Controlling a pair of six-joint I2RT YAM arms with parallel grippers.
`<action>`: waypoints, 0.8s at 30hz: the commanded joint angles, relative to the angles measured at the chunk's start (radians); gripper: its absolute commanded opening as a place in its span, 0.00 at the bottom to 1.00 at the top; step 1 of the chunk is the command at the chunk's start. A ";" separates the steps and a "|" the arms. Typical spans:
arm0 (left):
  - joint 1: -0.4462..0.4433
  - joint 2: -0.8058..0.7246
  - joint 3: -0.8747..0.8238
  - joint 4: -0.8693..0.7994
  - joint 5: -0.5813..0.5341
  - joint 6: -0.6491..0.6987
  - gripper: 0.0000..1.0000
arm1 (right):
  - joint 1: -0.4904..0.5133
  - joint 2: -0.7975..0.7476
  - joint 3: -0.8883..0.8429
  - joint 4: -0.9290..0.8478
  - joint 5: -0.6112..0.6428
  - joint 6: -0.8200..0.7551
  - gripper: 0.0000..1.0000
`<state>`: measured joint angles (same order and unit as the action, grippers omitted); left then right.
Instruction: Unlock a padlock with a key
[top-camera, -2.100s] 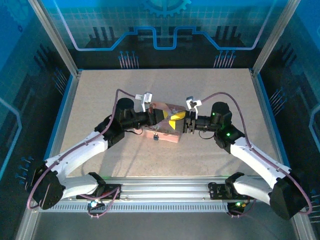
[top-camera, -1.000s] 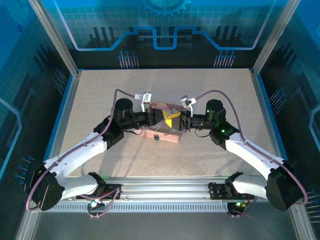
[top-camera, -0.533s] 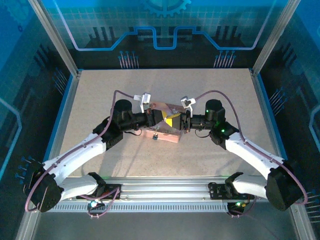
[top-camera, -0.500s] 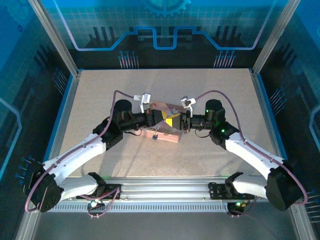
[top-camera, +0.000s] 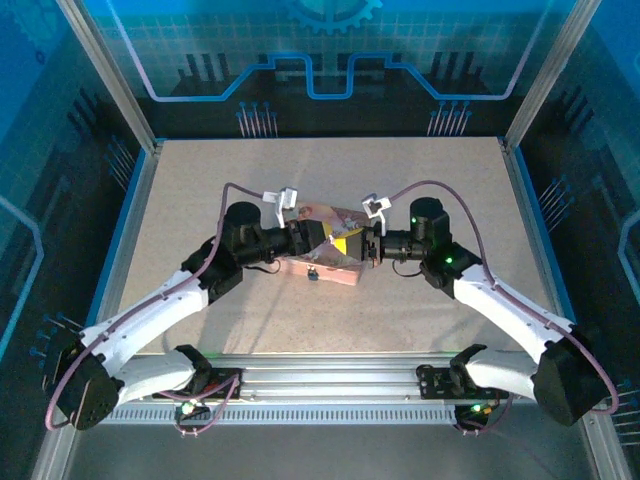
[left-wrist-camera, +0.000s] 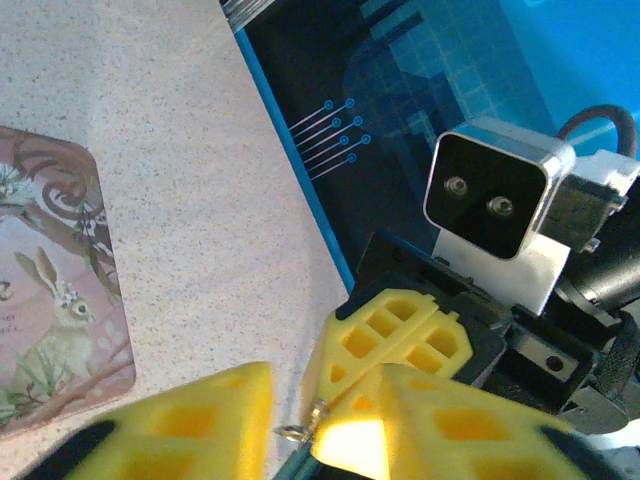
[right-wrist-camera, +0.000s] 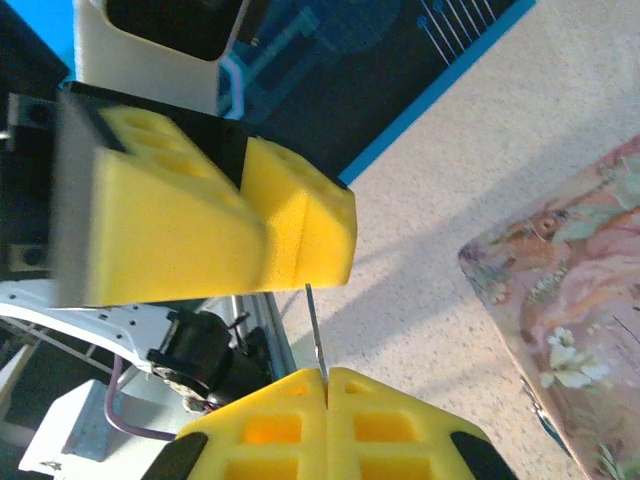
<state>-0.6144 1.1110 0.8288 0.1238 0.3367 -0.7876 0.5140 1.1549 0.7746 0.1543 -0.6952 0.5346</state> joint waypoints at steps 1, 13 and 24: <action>-0.001 -0.034 -0.002 -0.068 -0.039 0.049 0.44 | -0.007 -0.002 0.057 -0.154 0.041 -0.084 0.01; 0.001 -0.116 -0.009 -0.333 -0.241 0.202 0.88 | -0.030 0.096 0.099 -0.289 0.133 -0.157 0.00; 0.001 -0.228 -0.127 -0.436 -0.431 0.342 0.99 | -0.076 0.298 0.198 -0.223 0.116 -0.059 0.00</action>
<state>-0.6144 0.9329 0.7464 -0.2768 -0.0143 -0.5125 0.4503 1.4048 0.9451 -0.0978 -0.5751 0.4248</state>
